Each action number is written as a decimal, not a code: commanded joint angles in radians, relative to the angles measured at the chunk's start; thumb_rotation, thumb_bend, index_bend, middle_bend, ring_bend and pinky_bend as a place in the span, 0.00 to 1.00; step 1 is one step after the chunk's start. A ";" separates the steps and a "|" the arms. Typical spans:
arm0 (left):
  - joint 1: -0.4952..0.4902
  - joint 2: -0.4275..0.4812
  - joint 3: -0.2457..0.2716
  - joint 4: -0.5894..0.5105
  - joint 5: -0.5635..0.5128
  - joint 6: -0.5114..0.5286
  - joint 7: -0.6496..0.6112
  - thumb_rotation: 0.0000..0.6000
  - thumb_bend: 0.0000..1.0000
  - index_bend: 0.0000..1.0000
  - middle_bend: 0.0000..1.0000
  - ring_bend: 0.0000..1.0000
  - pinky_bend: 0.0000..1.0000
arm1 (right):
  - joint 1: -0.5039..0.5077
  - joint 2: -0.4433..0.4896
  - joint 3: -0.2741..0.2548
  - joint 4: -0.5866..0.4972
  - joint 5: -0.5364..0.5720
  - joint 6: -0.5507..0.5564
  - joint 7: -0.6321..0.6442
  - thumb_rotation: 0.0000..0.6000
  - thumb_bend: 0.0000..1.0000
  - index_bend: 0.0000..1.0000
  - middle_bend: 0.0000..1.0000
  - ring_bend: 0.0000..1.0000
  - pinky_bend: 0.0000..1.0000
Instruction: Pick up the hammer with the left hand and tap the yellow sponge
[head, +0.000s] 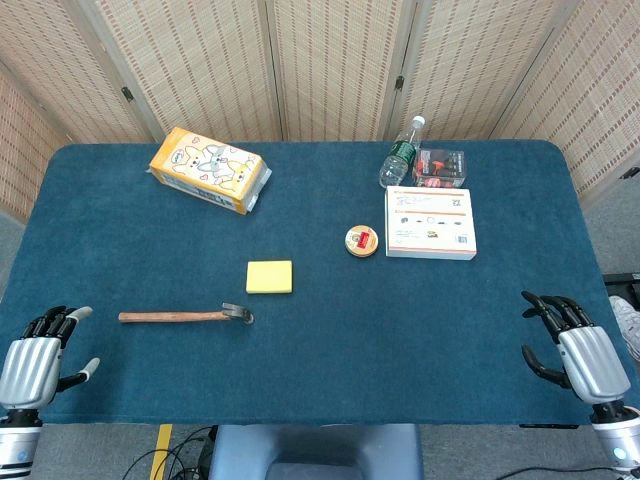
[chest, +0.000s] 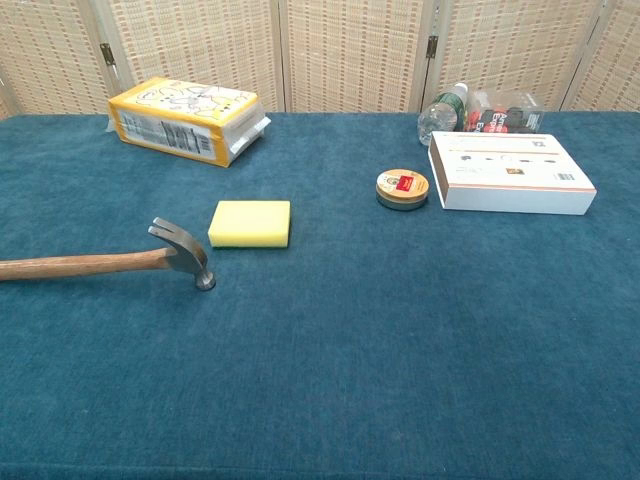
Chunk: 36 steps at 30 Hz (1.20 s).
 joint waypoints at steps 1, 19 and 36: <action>0.004 -0.003 -0.001 0.002 -0.005 0.004 0.001 1.00 0.23 0.26 0.29 0.19 0.27 | 0.003 0.008 -0.004 -0.008 0.002 -0.010 0.004 1.00 0.31 0.12 0.36 0.19 0.18; -0.174 0.006 -0.037 -0.012 0.060 -0.210 -0.039 1.00 0.23 0.25 0.28 0.19 0.27 | -0.003 0.021 -0.004 -0.024 -0.021 0.017 -0.002 1.00 0.31 0.12 0.36 0.19 0.18; -0.395 -0.131 -0.083 -0.021 -0.172 -0.530 0.169 1.00 0.23 0.20 0.26 0.17 0.27 | -0.027 0.019 -0.011 -0.001 -0.022 0.051 0.023 1.00 0.31 0.12 0.36 0.19 0.18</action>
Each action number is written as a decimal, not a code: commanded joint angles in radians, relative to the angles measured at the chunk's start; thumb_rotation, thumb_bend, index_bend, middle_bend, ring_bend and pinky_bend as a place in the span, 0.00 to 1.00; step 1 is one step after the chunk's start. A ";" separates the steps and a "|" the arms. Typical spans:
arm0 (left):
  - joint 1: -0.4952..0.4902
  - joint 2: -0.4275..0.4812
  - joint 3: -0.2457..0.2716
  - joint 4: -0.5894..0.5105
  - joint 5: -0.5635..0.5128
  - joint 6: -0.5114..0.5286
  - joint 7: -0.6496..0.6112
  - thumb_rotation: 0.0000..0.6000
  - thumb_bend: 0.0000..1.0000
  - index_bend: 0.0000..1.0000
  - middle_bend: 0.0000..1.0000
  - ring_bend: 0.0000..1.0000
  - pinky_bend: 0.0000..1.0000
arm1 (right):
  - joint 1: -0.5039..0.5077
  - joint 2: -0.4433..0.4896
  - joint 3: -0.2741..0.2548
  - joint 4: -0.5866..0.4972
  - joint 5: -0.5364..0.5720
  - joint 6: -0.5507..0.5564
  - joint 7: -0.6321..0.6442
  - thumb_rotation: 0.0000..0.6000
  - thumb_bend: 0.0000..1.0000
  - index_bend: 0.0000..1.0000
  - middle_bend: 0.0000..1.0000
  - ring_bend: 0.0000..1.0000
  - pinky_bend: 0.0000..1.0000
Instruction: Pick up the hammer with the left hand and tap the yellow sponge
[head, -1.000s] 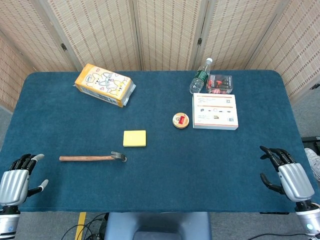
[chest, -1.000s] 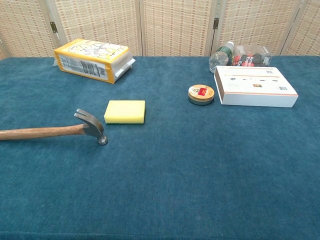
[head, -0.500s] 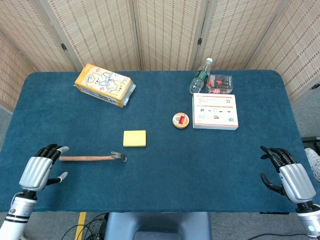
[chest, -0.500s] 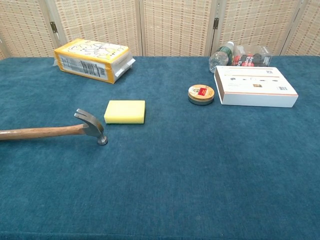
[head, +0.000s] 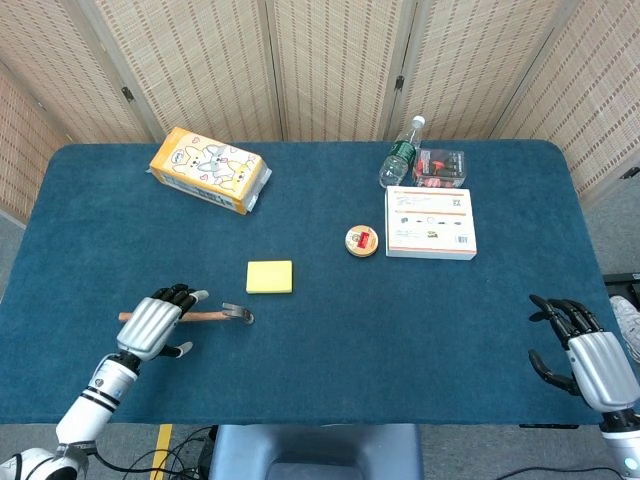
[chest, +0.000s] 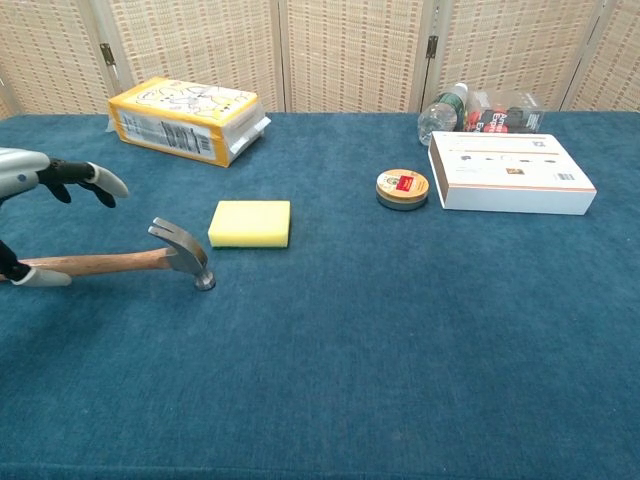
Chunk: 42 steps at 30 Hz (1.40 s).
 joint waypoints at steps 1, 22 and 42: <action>-0.037 -0.050 -0.016 0.027 -0.074 -0.039 0.044 1.00 0.24 0.20 0.26 0.17 0.27 | -0.001 0.000 0.001 0.003 0.002 0.000 0.003 1.00 0.31 0.12 0.36 0.19 0.18; -0.092 -0.196 0.007 0.132 -0.193 -0.036 0.100 1.00 0.43 0.26 0.30 0.18 0.27 | 0.005 -0.001 0.006 0.012 0.021 -0.022 0.008 1.00 0.31 0.12 0.36 0.19 0.18; -0.096 -0.216 0.036 0.182 -0.208 -0.020 0.082 1.00 0.49 0.31 0.38 0.23 0.27 | 0.012 -0.003 0.008 0.002 0.031 -0.044 -0.012 1.00 0.31 0.12 0.36 0.19 0.18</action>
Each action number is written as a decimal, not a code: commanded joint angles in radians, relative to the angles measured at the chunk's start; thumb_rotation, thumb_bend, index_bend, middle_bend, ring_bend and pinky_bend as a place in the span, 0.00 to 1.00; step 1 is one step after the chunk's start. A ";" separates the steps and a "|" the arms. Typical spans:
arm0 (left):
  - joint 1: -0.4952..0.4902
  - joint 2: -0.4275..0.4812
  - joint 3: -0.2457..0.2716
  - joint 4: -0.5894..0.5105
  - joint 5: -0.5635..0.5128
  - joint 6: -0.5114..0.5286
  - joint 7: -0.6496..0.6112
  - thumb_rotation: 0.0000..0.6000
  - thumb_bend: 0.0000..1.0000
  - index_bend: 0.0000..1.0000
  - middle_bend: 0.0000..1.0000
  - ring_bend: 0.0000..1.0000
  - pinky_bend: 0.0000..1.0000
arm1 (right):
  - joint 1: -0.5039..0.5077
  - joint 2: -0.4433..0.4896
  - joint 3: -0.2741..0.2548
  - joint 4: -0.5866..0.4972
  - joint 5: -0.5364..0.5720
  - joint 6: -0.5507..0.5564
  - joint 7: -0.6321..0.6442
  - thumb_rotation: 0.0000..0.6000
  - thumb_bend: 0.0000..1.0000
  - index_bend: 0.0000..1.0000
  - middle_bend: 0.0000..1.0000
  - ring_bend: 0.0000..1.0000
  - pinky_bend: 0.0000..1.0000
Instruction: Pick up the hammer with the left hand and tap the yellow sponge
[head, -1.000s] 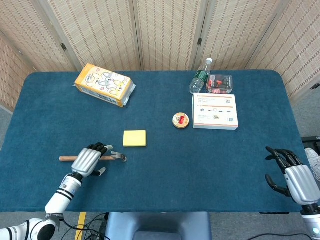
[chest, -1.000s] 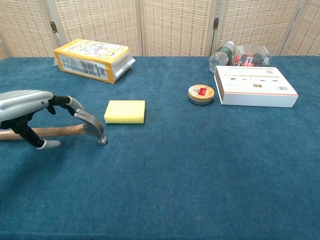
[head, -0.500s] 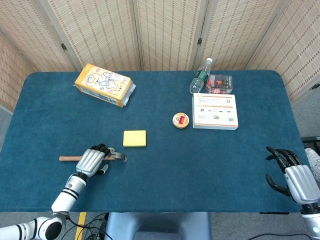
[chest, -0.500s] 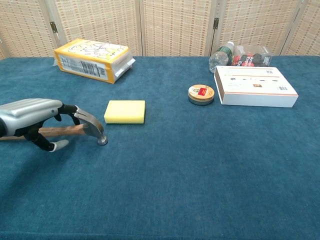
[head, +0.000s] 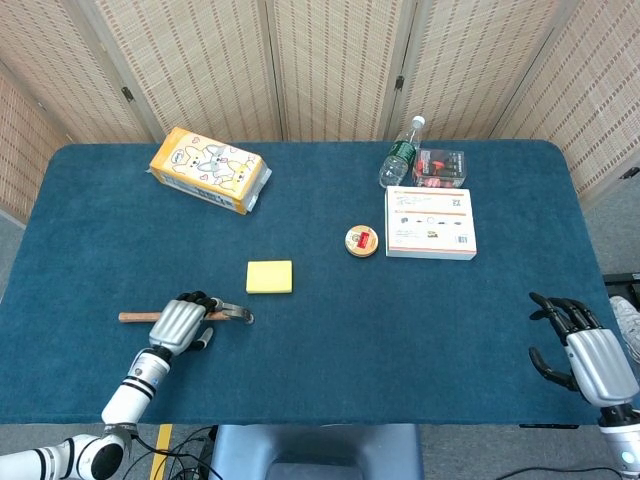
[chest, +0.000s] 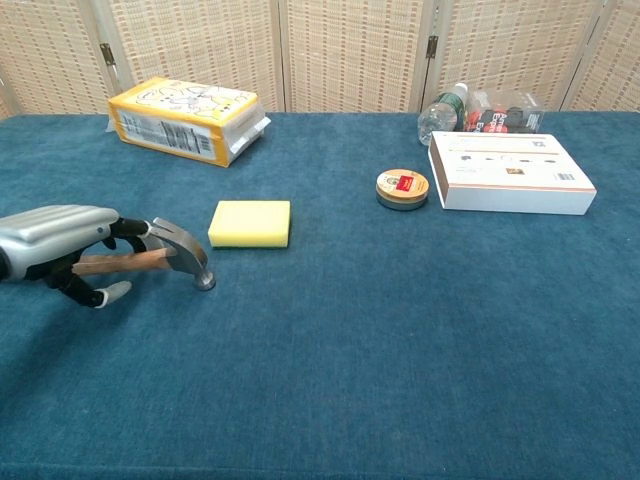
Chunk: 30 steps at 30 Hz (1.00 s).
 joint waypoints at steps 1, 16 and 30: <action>0.000 -0.001 0.001 0.005 -0.007 0.001 0.003 1.00 0.49 0.31 0.38 0.23 0.27 | 0.001 0.000 0.000 -0.002 0.001 -0.002 -0.002 1.00 0.31 0.12 0.36 0.19 0.18; -0.007 0.013 0.007 -0.001 -0.041 -0.004 0.017 1.00 0.50 0.35 0.41 0.24 0.27 | 0.005 0.000 0.003 -0.008 0.008 -0.012 -0.010 1.00 0.30 0.12 0.36 0.19 0.18; -0.013 0.008 0.012 0.007 -0.051 -0.006 0.016 1.00 0.59 0.37 0.43 0.27 0.27 | 0.012 -0.001 0.007 -0.008 0.016 -0.026 -0.011 1.00 0.30 0.12 0.36 0.19 0.18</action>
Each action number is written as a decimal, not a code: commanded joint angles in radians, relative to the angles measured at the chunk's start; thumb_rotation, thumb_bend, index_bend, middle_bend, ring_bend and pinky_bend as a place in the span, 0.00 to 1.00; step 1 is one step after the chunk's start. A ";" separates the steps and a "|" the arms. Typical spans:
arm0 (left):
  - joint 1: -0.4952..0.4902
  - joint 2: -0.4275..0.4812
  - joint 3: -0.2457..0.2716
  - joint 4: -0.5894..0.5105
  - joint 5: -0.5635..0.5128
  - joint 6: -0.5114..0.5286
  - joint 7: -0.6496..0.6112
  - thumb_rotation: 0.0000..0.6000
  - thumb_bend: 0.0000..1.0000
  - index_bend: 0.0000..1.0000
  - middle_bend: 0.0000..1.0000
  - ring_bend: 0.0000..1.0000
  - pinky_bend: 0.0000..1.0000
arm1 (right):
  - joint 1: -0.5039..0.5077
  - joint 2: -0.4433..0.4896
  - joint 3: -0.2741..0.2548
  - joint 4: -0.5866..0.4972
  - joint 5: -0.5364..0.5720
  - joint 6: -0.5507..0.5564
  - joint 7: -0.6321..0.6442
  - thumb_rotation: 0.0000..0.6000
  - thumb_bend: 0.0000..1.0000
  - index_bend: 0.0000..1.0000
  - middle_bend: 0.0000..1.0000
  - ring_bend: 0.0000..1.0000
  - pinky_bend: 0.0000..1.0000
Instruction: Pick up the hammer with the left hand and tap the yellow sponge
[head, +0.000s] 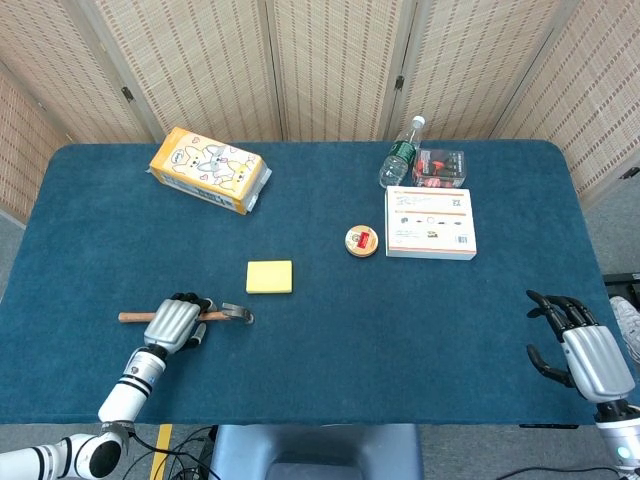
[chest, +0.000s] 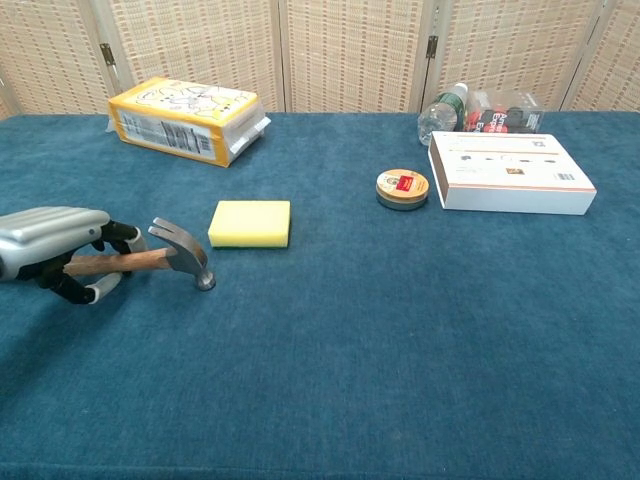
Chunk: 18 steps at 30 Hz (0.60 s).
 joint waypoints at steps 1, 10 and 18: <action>-0.001 -0.001 0.002 0.002 0.000 -0.001 -0.001 1.00 0.59 0.37 0.44 0.27 0.27 | 0.000 0.000 0.000 -0.001 0.001 -0.001 0.000 1.00 0.30 0.12 0.36 0.19 0.18; 0.004 -0.009 0.004 0.013 0.017 0.014 -0.021 1.00 0.62 0.44 0.51 0.33 0.27 | 0.001 0.001 0.000 -0.005 0.001 -0.002 -0.005 1.00 0.30 0.12 0.36 0.19 0.18; 0.010 -0.010 0.009 0.023 0.028 0.018 -0.043 1.00 0.63 0.51 0.58 0.37 0.27 | 0.000 0.002 -0.002 -0.009 -0.001 -0.001 -0.009 1.00 0.30 0.12 0.36 0.19 0.18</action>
